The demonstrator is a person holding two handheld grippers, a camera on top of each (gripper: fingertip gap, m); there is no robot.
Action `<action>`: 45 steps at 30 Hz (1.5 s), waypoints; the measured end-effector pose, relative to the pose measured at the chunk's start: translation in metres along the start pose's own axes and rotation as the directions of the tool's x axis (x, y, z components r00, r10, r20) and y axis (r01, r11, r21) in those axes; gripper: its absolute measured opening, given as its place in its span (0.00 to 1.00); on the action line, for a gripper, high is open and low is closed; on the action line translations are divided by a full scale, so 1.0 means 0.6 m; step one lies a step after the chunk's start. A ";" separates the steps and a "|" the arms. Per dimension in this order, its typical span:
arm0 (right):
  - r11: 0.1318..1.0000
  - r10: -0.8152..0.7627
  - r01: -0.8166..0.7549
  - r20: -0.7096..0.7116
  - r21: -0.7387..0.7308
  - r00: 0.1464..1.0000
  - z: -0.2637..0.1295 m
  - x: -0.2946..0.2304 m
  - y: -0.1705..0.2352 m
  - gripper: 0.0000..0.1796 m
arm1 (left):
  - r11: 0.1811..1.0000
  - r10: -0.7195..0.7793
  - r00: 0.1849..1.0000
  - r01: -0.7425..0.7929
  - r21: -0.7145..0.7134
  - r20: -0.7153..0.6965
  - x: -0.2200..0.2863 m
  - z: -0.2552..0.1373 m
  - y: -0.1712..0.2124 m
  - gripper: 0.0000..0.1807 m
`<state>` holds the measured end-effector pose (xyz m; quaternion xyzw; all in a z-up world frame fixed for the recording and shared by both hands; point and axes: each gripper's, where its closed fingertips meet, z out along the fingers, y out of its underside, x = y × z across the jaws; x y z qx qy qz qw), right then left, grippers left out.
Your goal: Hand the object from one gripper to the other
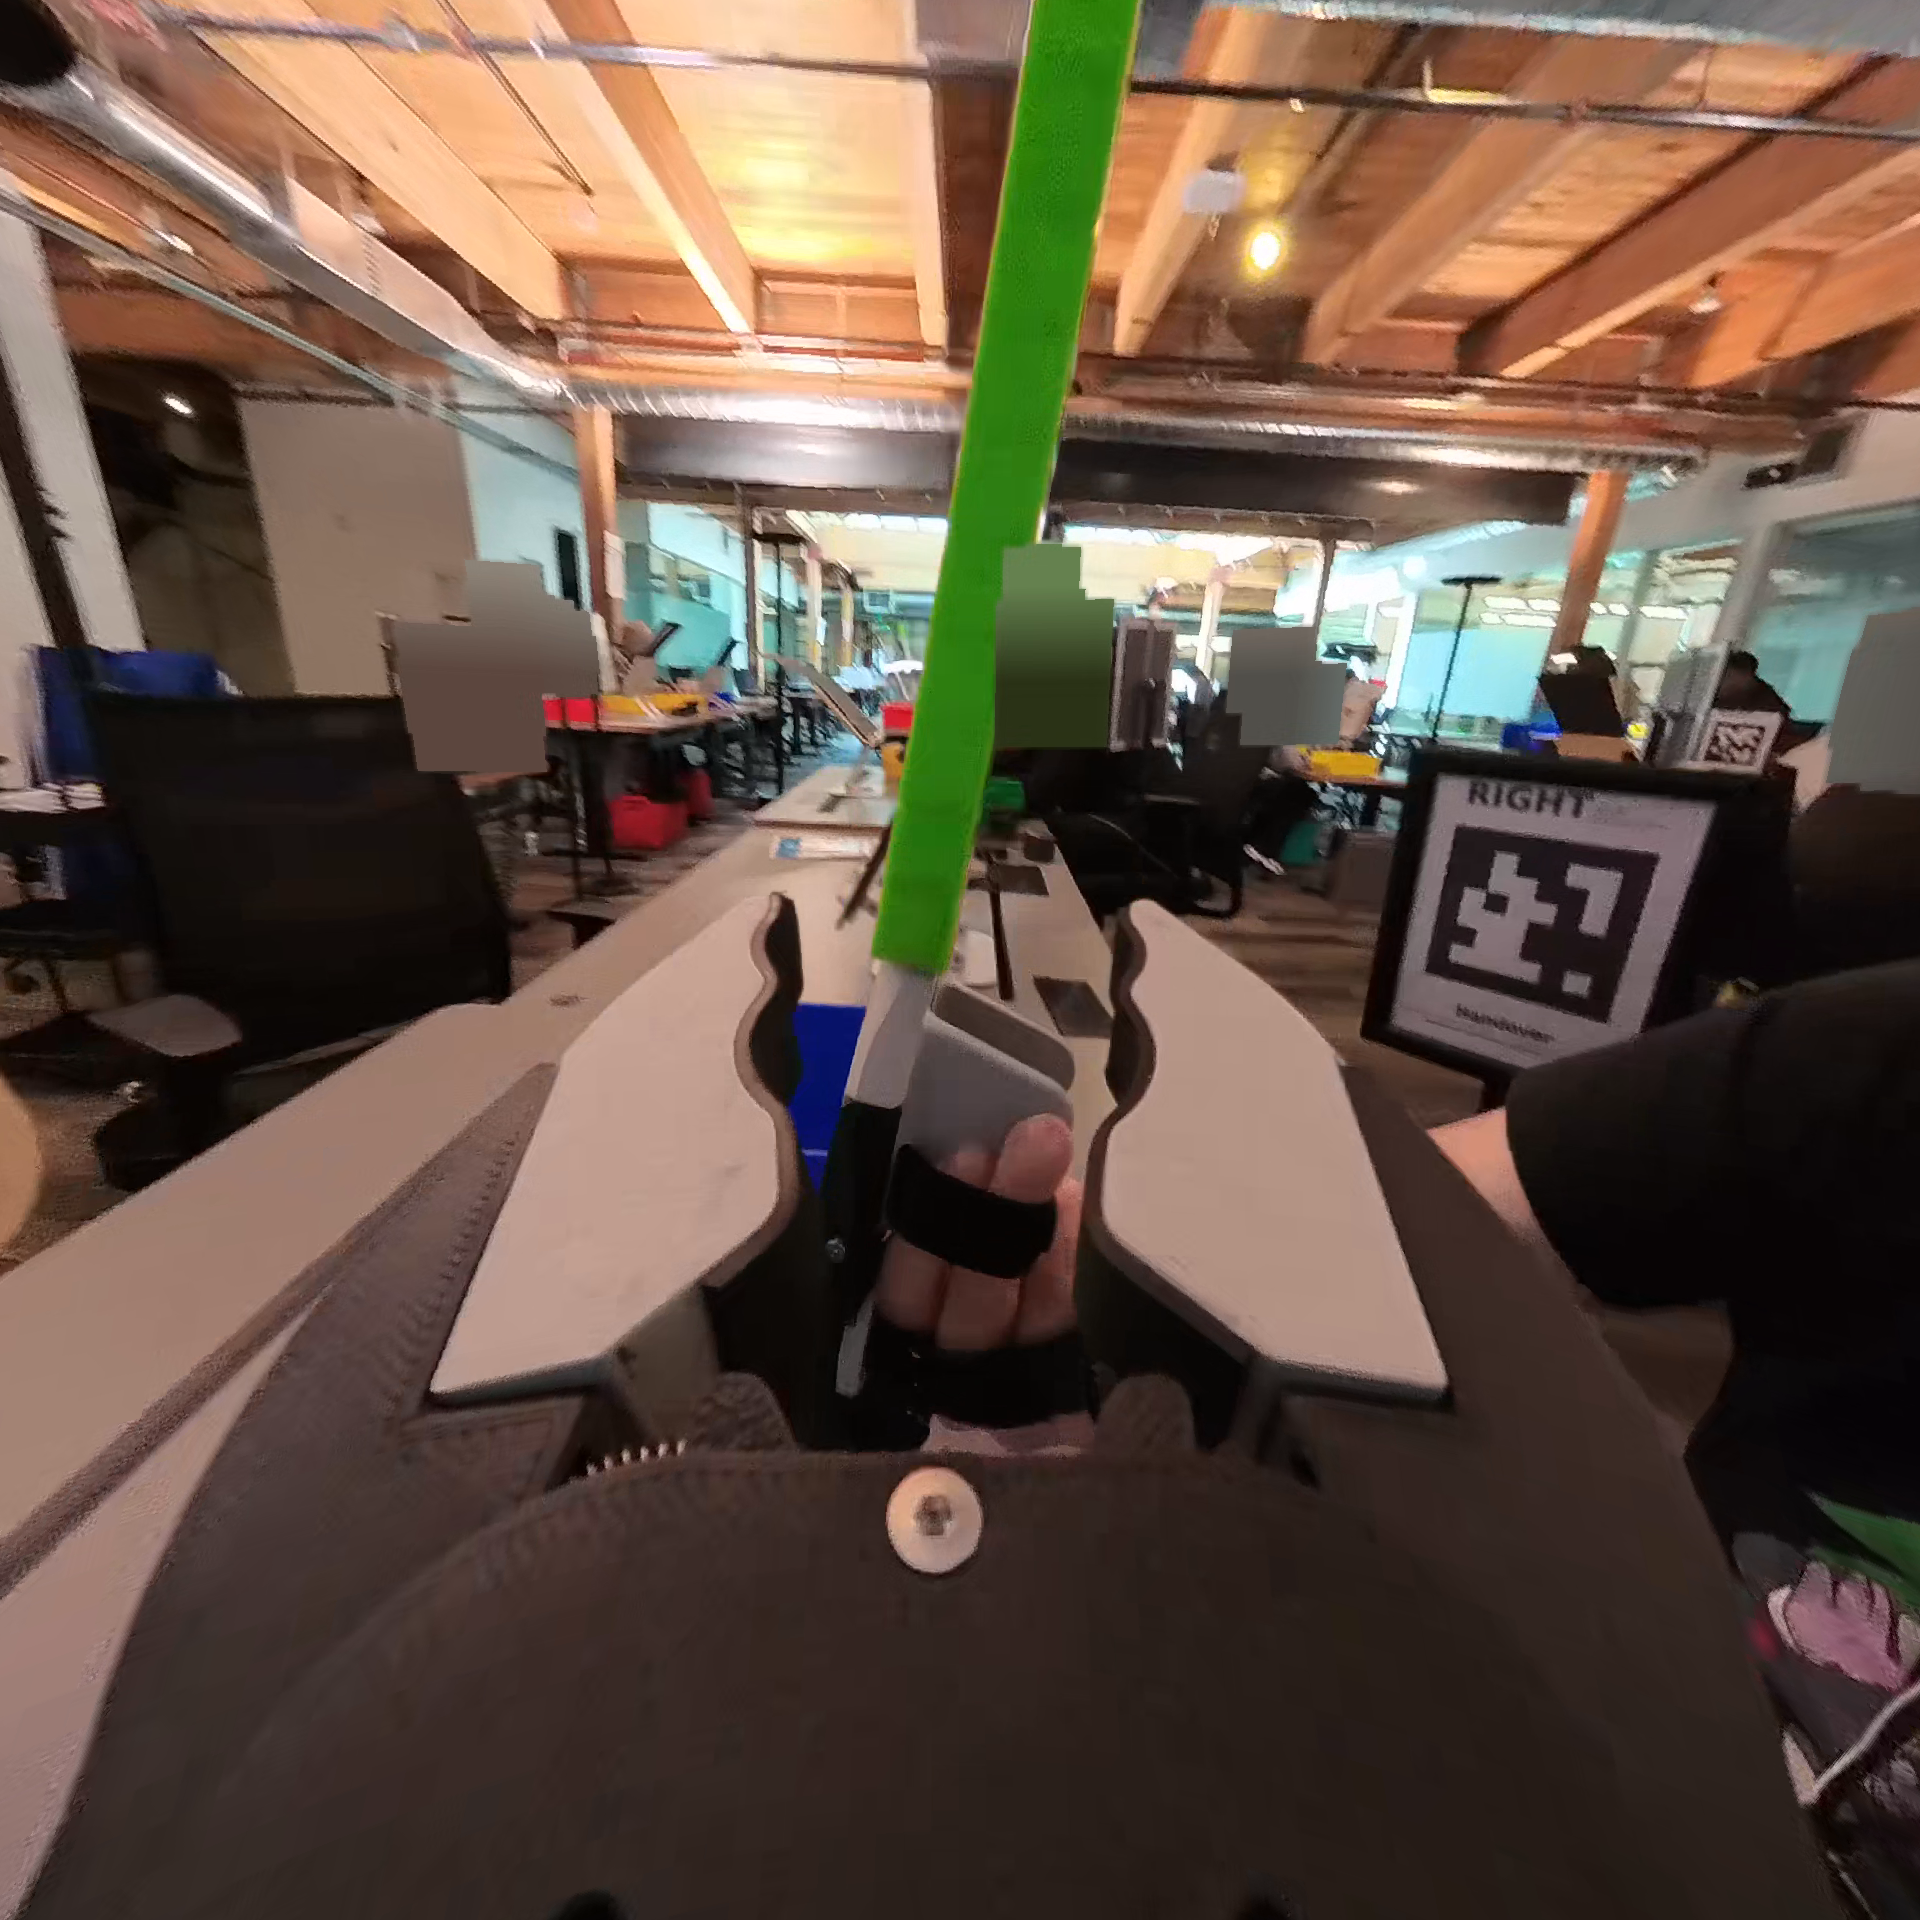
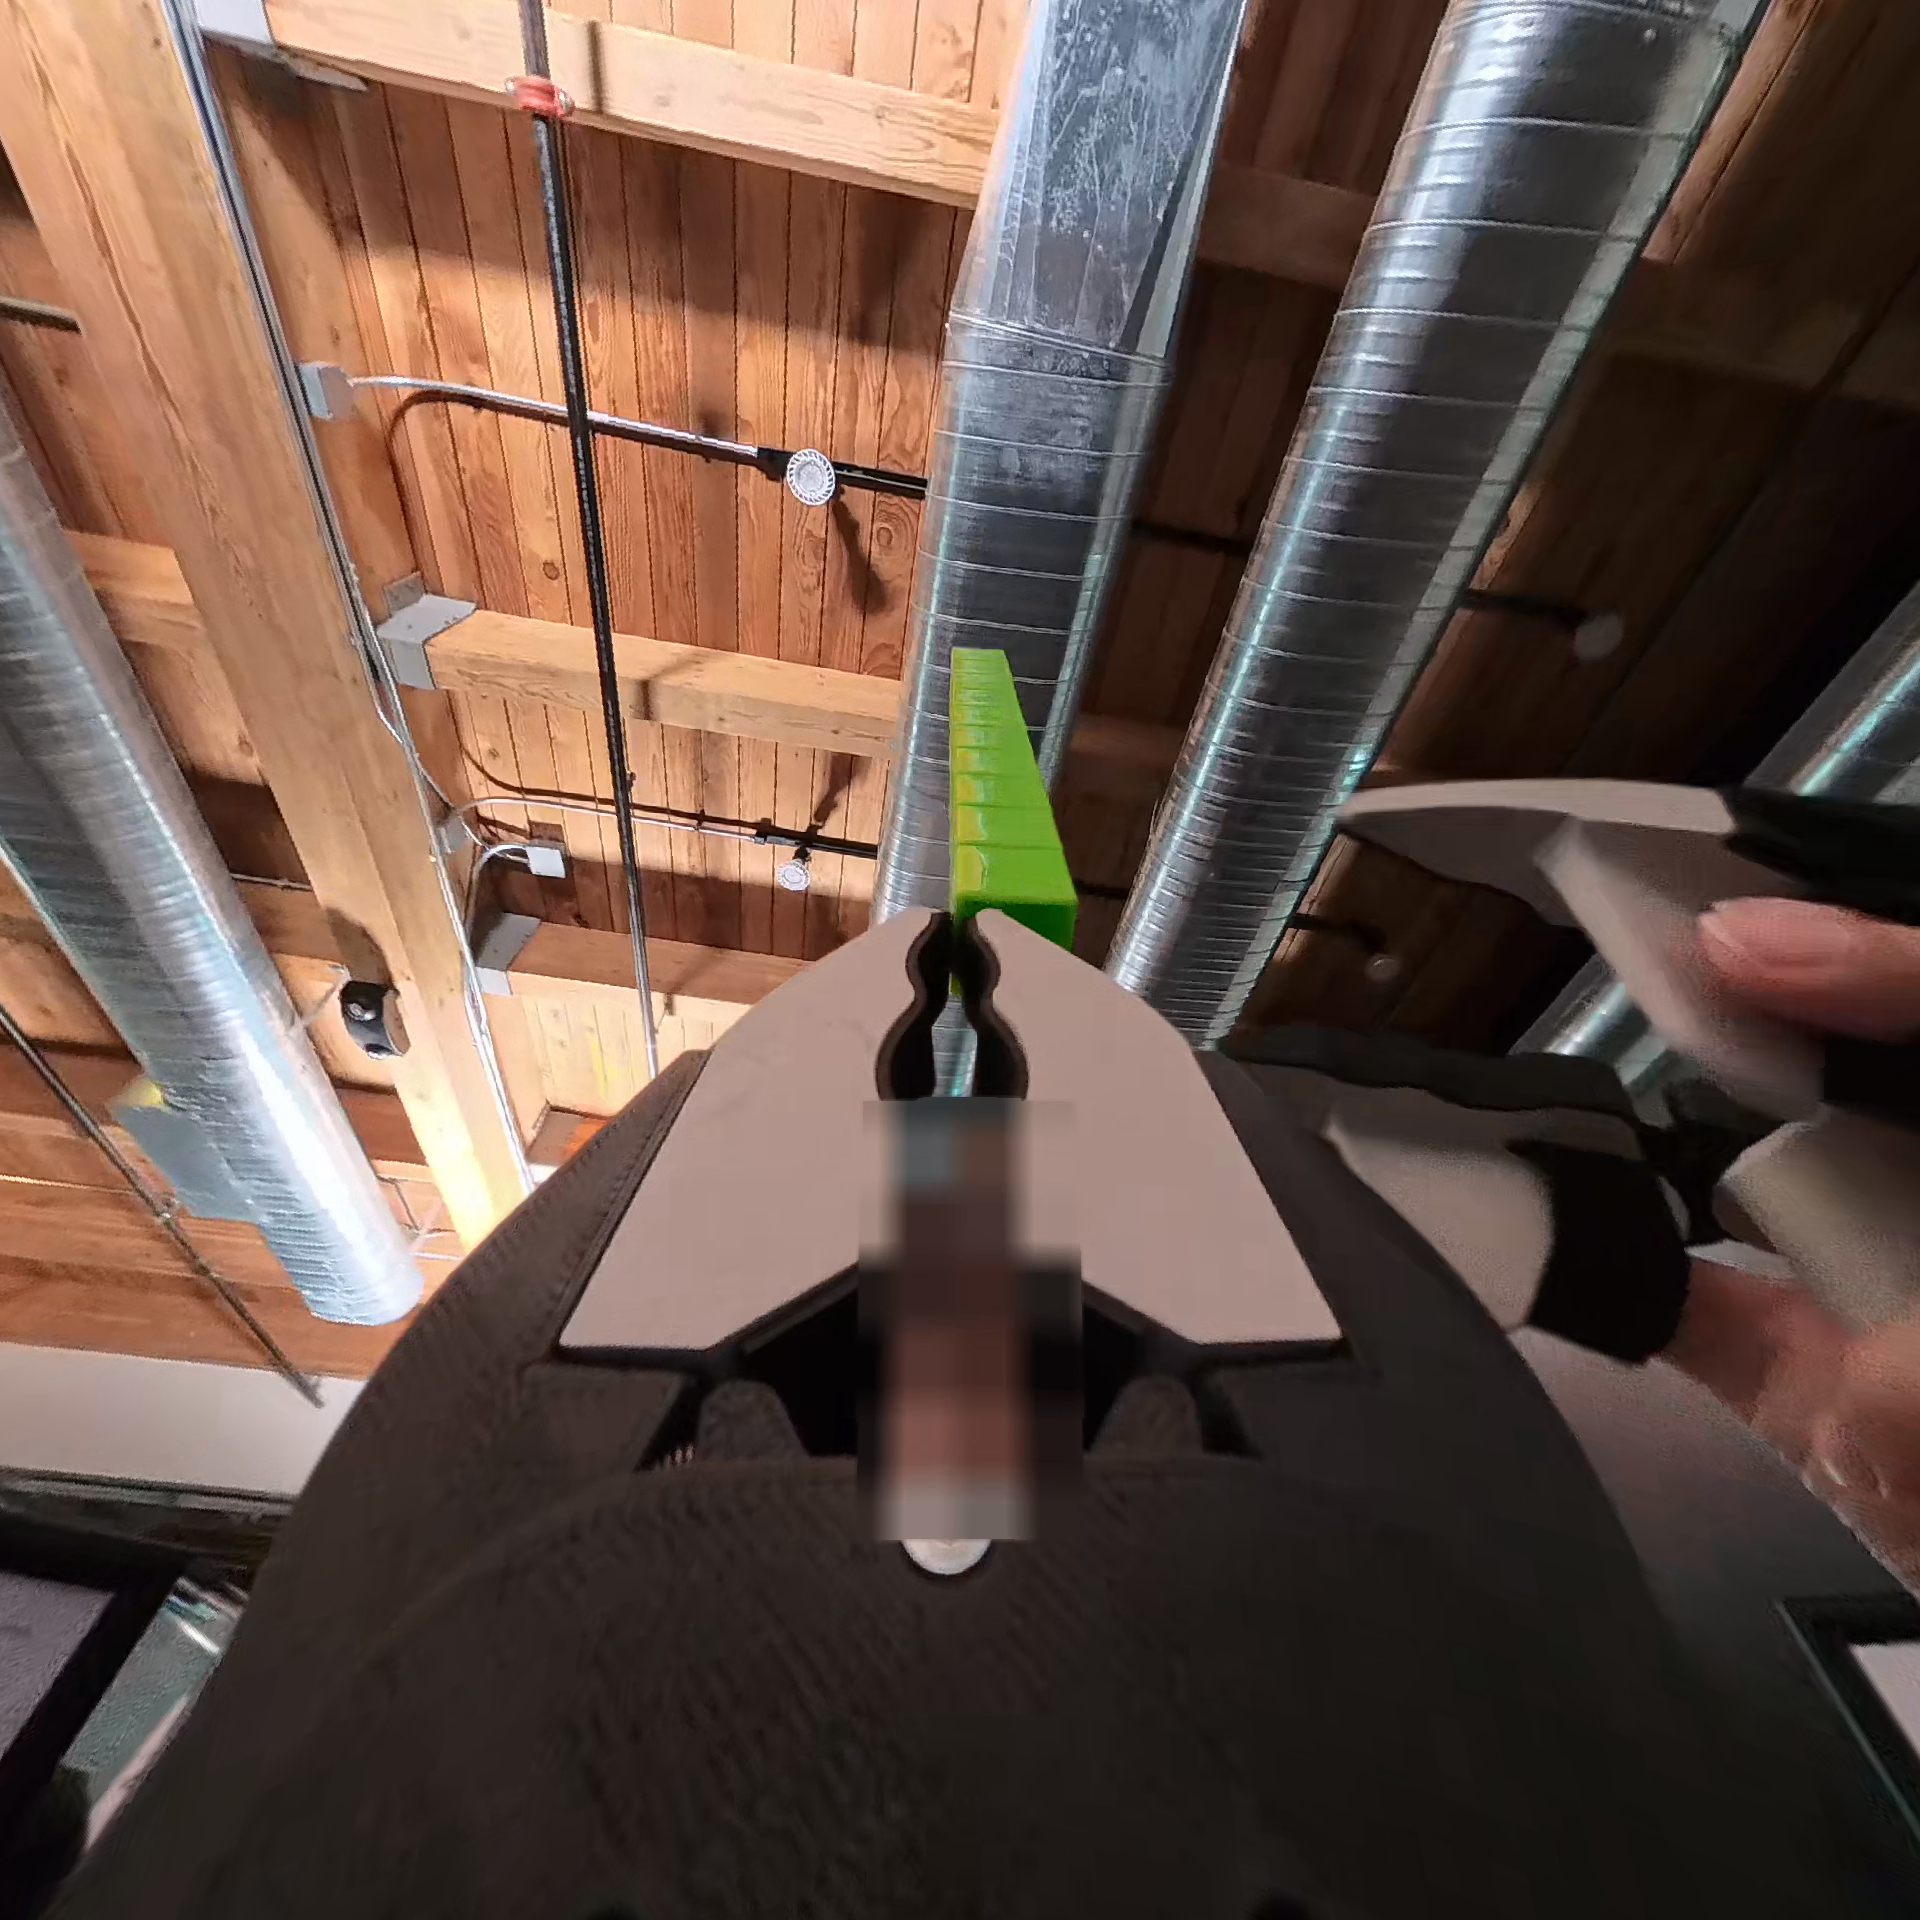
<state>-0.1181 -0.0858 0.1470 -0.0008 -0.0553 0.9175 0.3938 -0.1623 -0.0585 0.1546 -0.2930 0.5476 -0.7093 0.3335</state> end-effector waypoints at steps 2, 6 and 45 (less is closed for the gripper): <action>1.000 0.026 -0.026 0.004 -0.001 1.000 0.000 0.010 0.013 0.01 | 1.000 0.005 1.000 -0.005 -0.031 -0.003 0.001 0.018 0.024 0.31; 0.997 0.076 -0.076 -0.013 0.019 0.997 -0.013 0.034 0.025 0.01 | 1.000 0.009 1.000 -0.009 -0.018 -0.010 0.007 0.033 0.037 0.27; -0.091 -0.947 0.311 -0.015 -0.946 -0.322 -0.051 0.077 -0.084 0.25 | 0.920 0.339 0.794 -0.169 -0.353 0.504 -0.144 -0.088 0.026 0.12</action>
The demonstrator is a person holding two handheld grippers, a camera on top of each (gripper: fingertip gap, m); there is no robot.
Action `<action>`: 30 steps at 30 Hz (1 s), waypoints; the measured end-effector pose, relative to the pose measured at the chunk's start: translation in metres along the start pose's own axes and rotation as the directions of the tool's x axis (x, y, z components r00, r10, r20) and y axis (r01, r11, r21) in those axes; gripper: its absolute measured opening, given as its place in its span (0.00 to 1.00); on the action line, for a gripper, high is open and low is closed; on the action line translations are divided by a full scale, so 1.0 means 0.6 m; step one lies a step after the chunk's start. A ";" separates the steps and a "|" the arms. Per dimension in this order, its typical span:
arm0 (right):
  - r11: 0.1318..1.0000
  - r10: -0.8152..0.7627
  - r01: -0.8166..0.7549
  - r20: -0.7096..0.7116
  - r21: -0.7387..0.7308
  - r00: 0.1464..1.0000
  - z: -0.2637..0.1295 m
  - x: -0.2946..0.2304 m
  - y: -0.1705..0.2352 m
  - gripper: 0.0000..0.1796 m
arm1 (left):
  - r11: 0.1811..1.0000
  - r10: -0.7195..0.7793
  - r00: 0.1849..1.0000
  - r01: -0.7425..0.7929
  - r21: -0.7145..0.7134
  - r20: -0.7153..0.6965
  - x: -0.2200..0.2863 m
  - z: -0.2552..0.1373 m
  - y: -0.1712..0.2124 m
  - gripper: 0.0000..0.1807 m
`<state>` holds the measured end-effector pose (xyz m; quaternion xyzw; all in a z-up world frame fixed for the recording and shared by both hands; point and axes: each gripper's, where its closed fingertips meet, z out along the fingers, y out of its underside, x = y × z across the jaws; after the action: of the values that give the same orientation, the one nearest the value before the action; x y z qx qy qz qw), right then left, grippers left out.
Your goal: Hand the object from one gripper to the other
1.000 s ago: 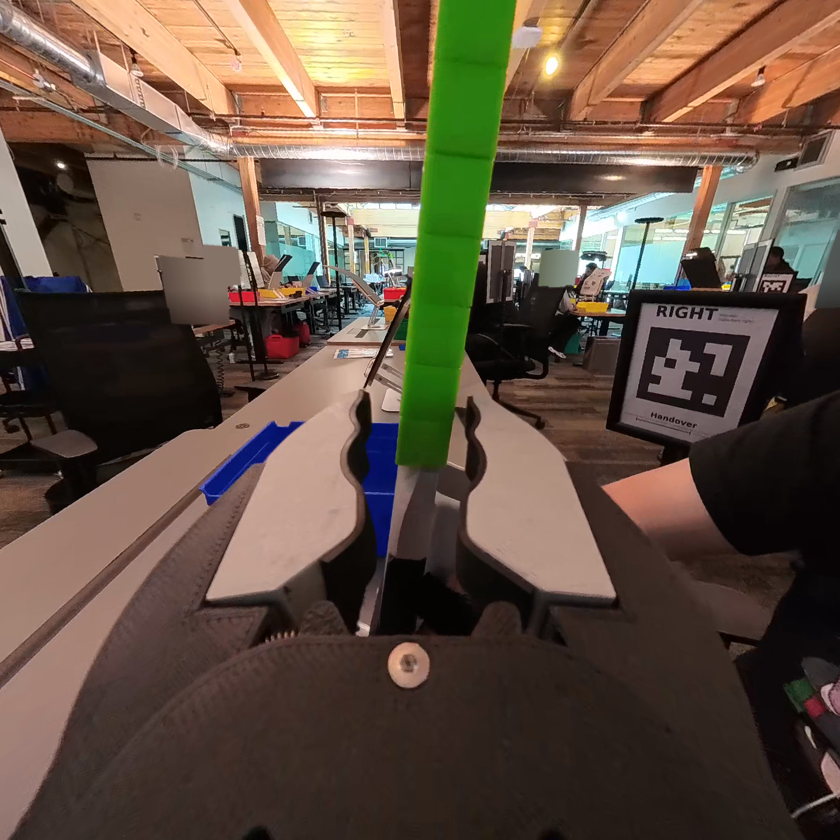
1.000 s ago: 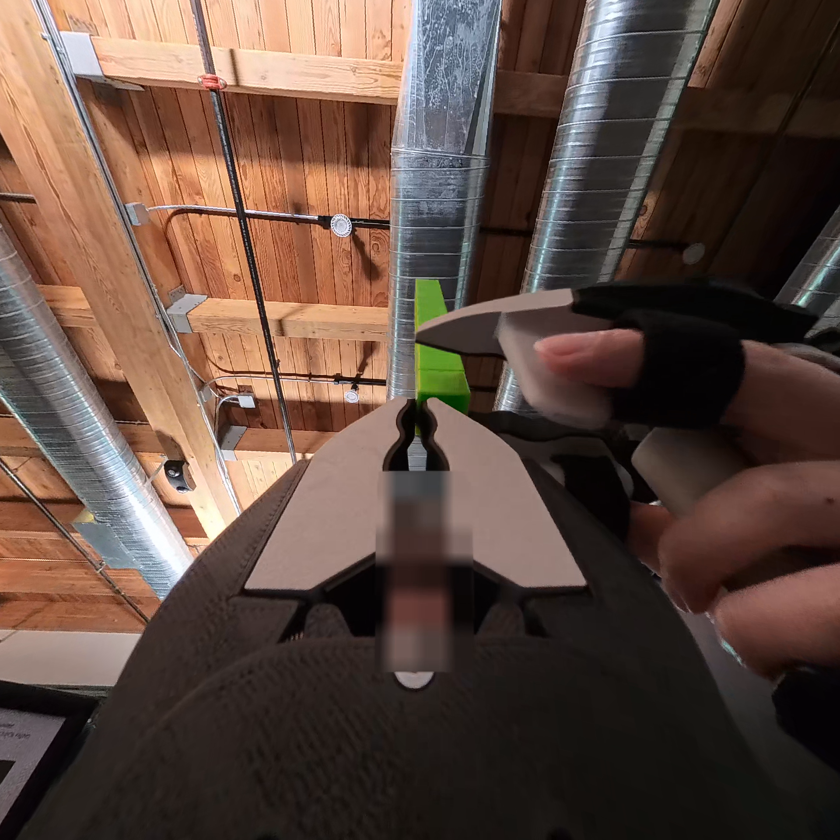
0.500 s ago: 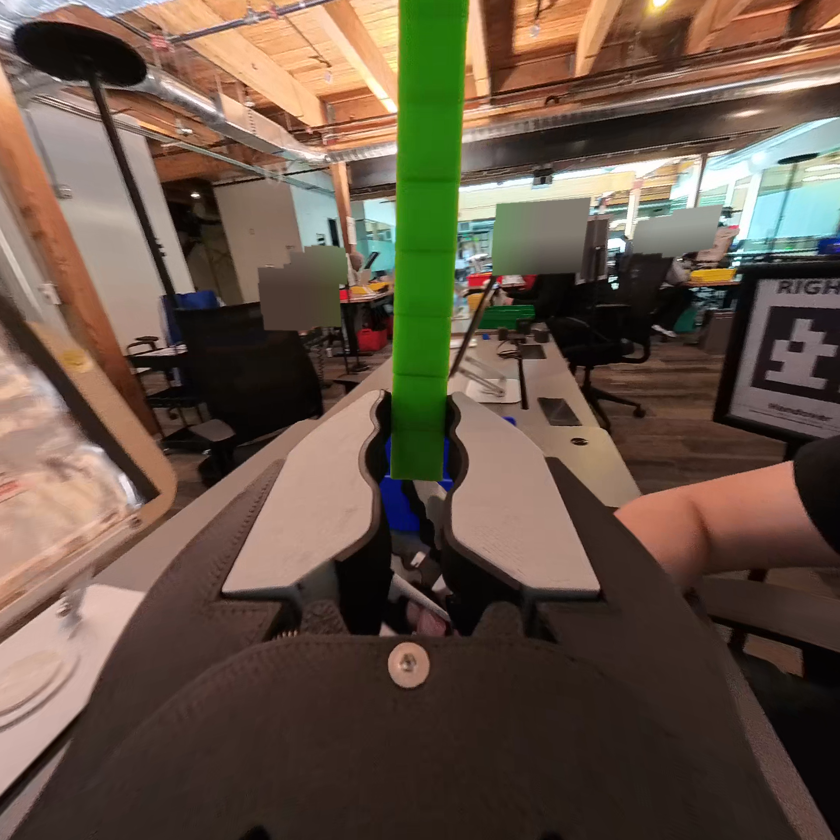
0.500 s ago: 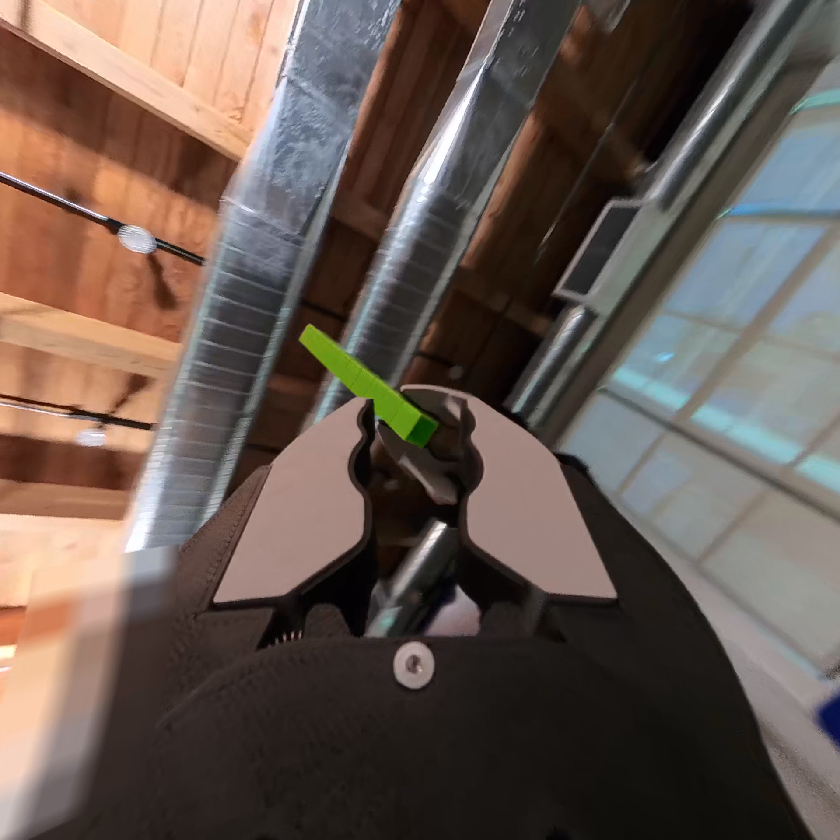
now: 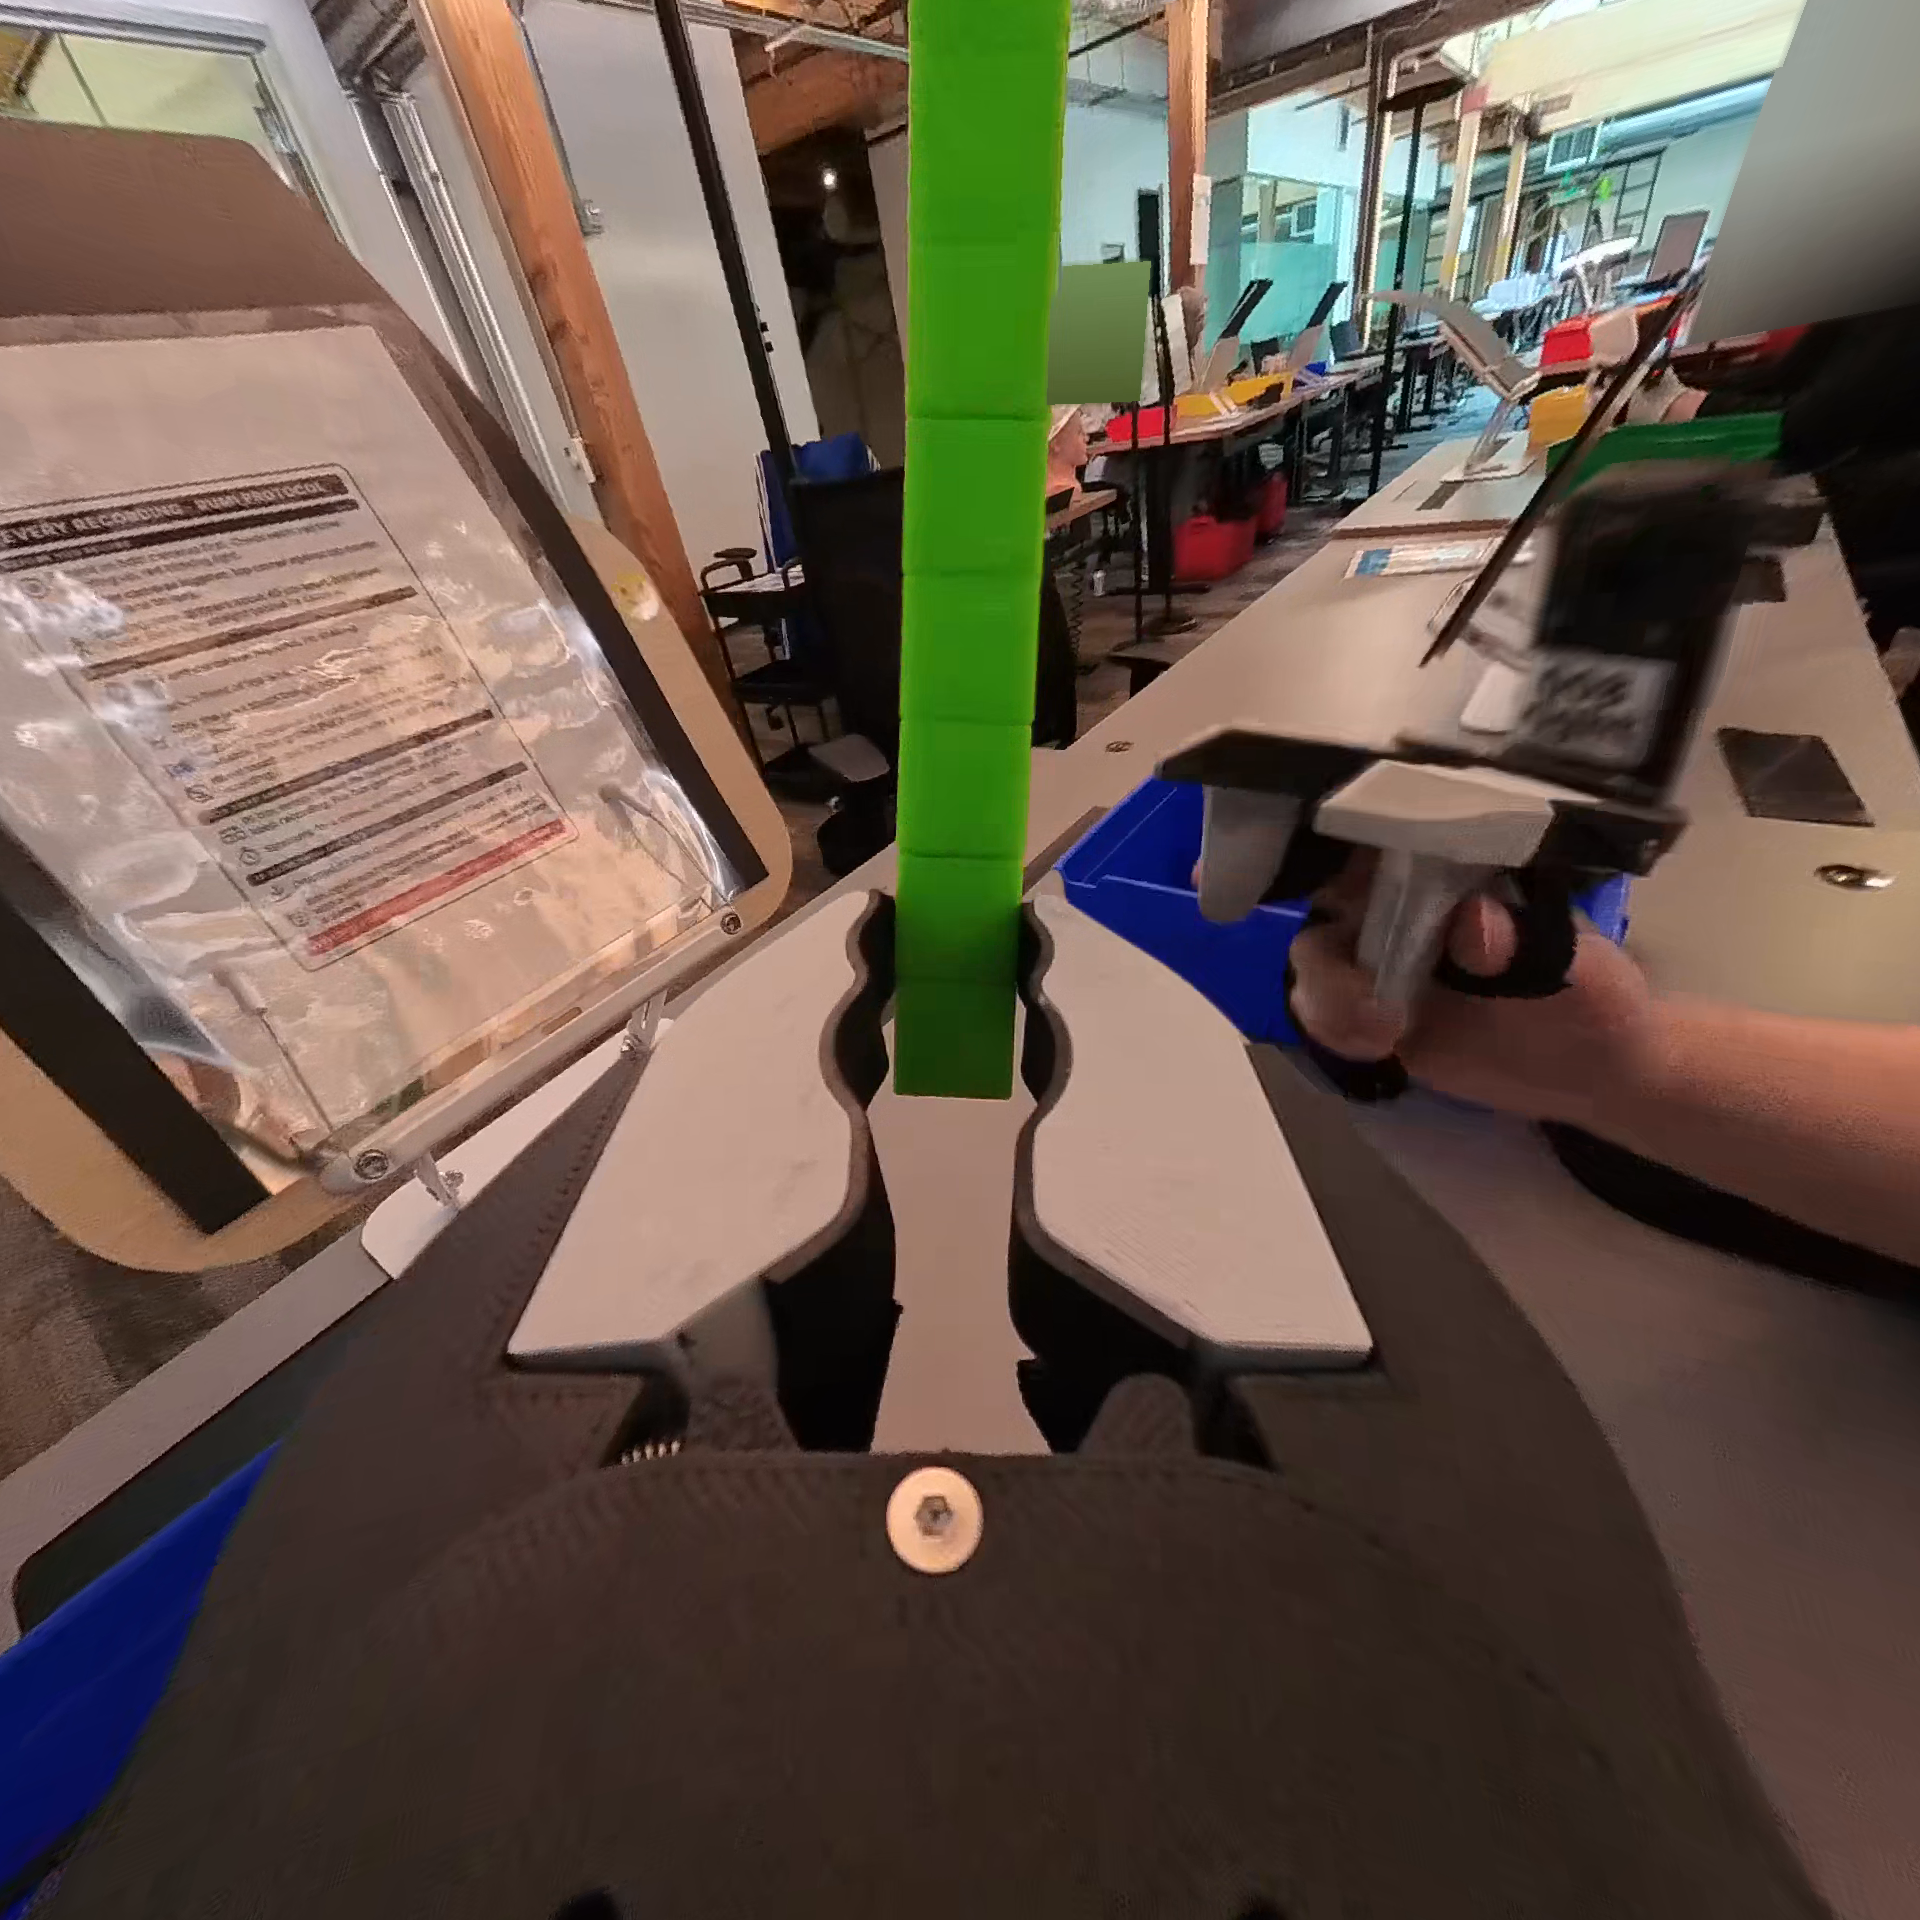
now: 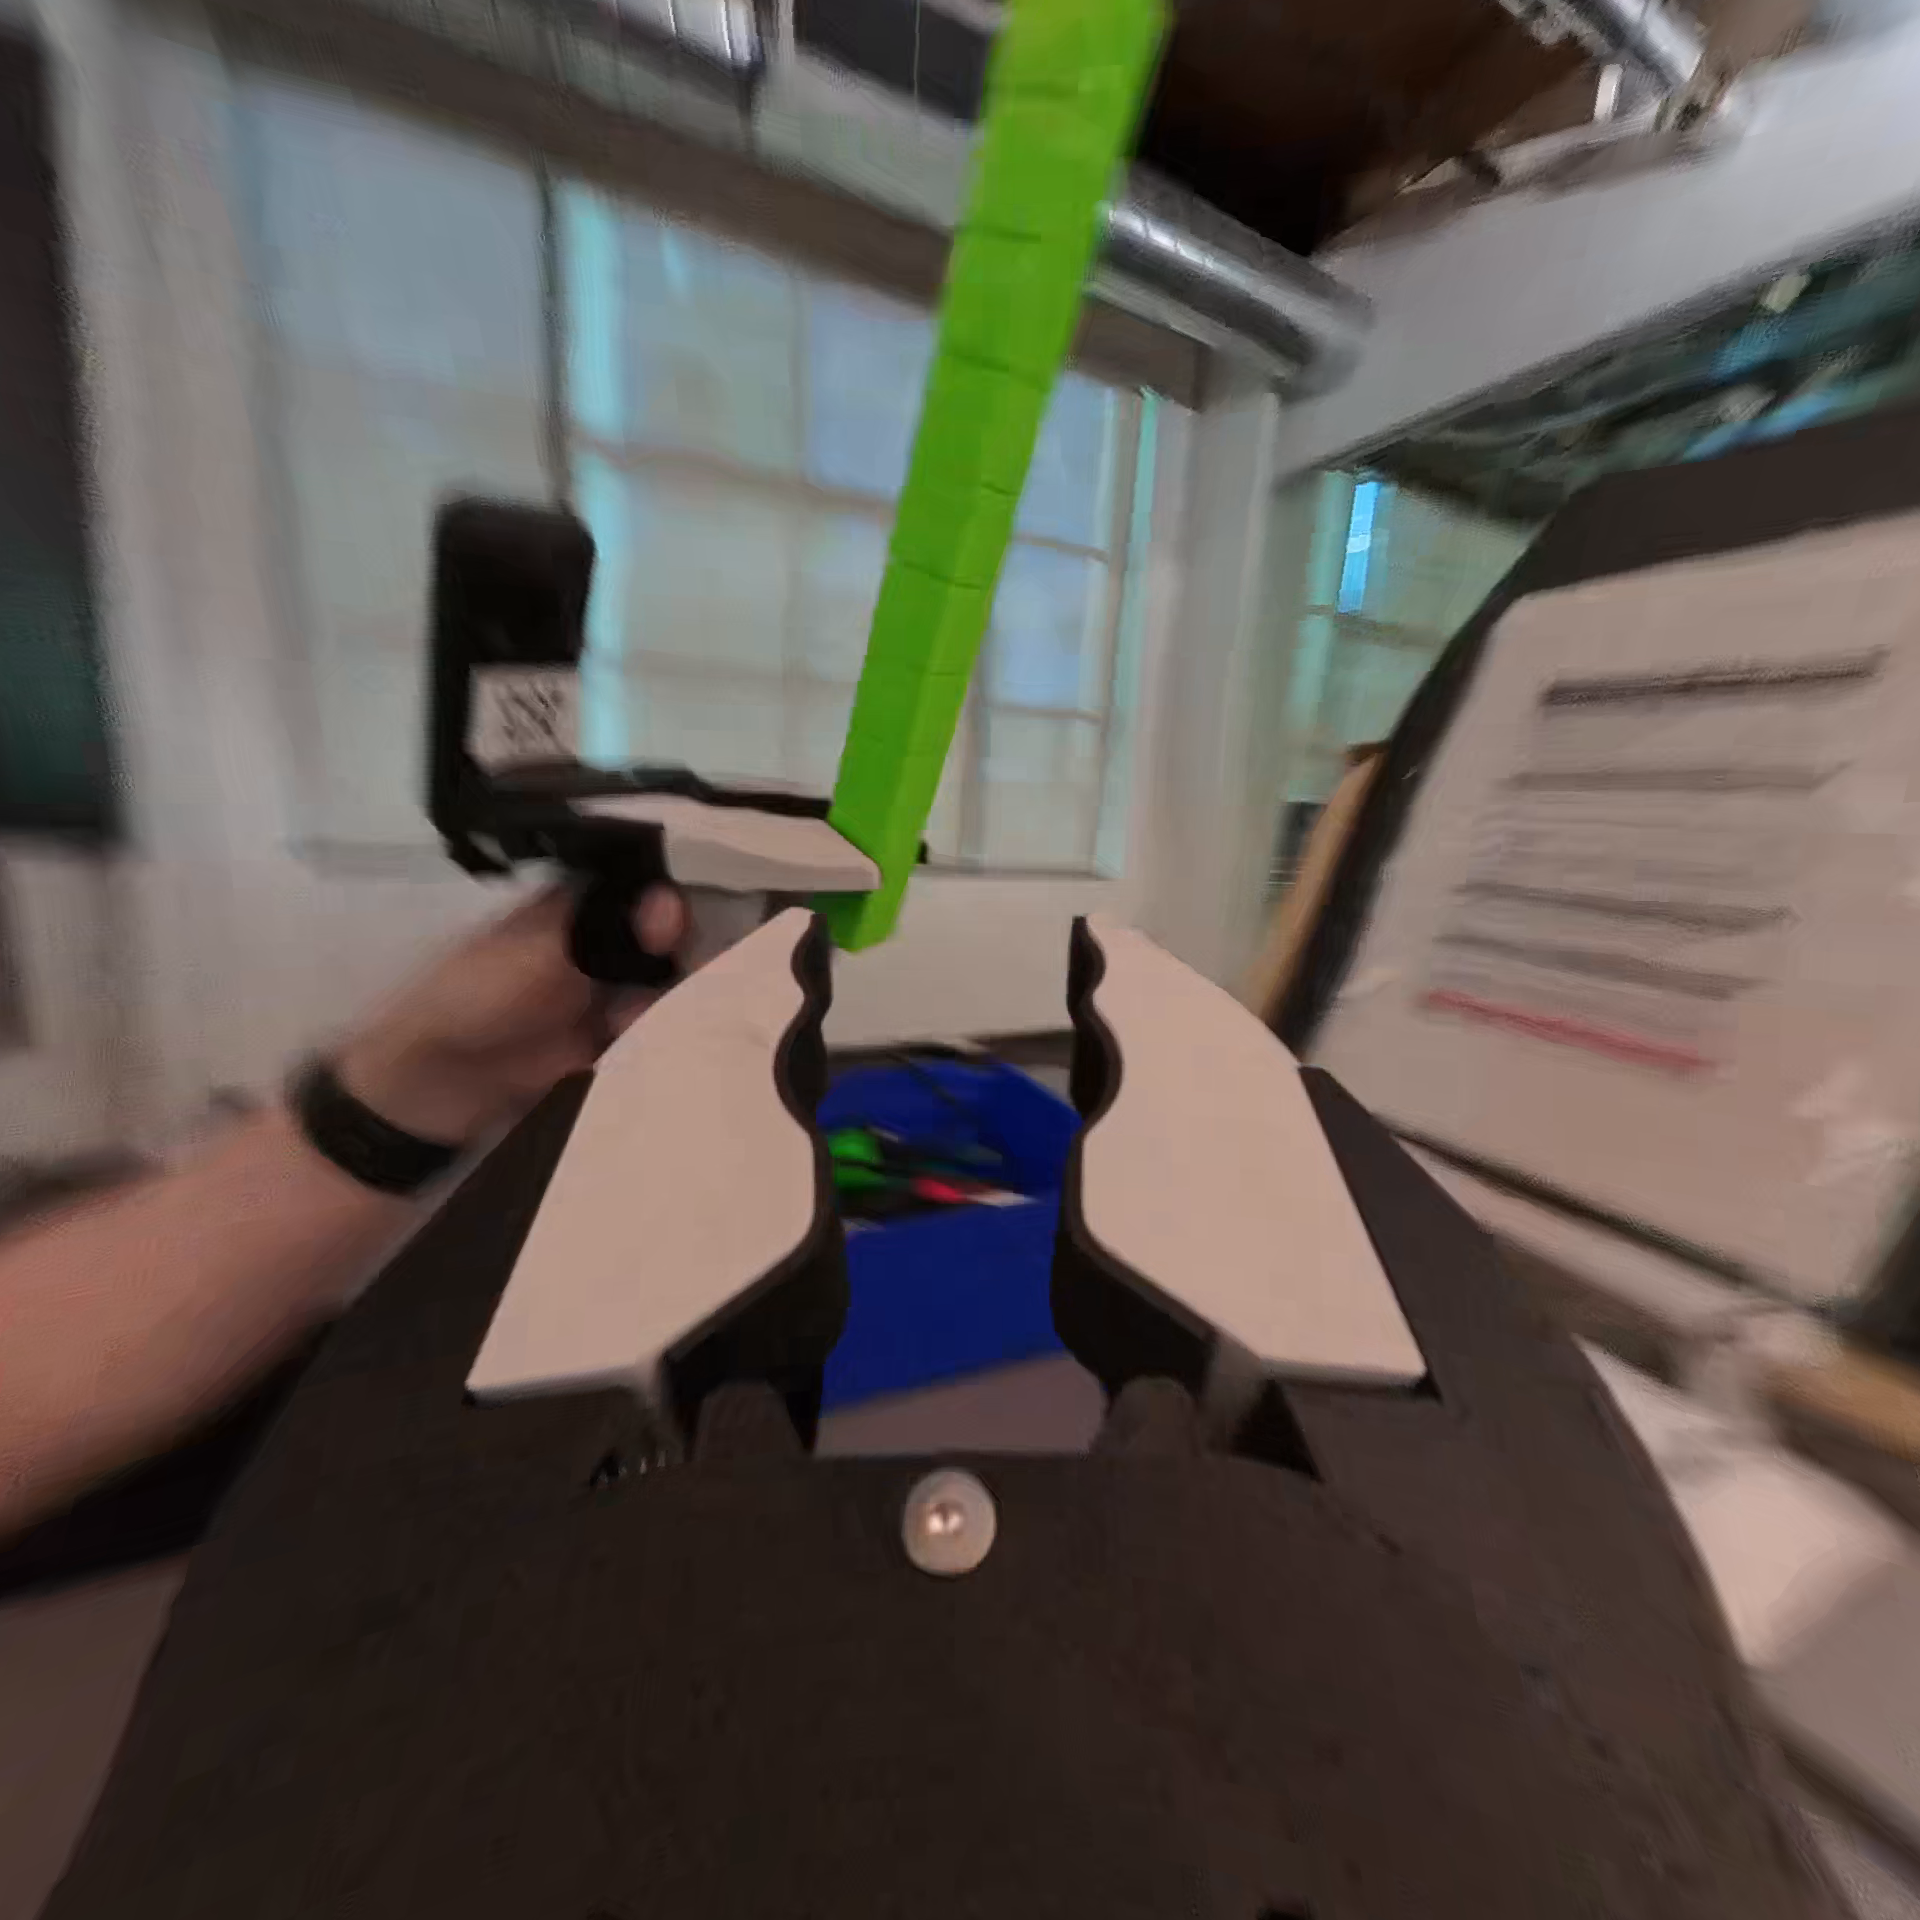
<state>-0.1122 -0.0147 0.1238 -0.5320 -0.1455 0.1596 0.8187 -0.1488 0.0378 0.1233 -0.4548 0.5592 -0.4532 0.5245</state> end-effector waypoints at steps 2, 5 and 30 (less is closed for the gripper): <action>0.930 -0.363 0.358 -0.051 -0.083 0.930 -0.001 -0.008 -0.014 0.27 | 0.998 0.038 0.999 -0.038 -0.041 -0.002 0.011 0.014 0.014 0.12; 0.563 -0.825 0.798 -0.088 -0.216 0.559 -0.011 -0.016 -0.031 0.29 | 0.992 0.081 0.997 -0.081 -0.093 -0.005 0.025 0.032 0.033 0.12; -0.510 -0.852 0.740 0.379 -0.439 -0.362 -0.028 0.064 0.082 0.15 | 0.928 0.013 0.993 -0.056 -0.369 -0.118 0.089 0.084 0.138 0.12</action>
<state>-0.0758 0.0061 0.0748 -0.3910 -0.4733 -0.6869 0.3888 -0.1032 -0.0015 0.0303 -0.5095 0.6717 -0.3550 0.4039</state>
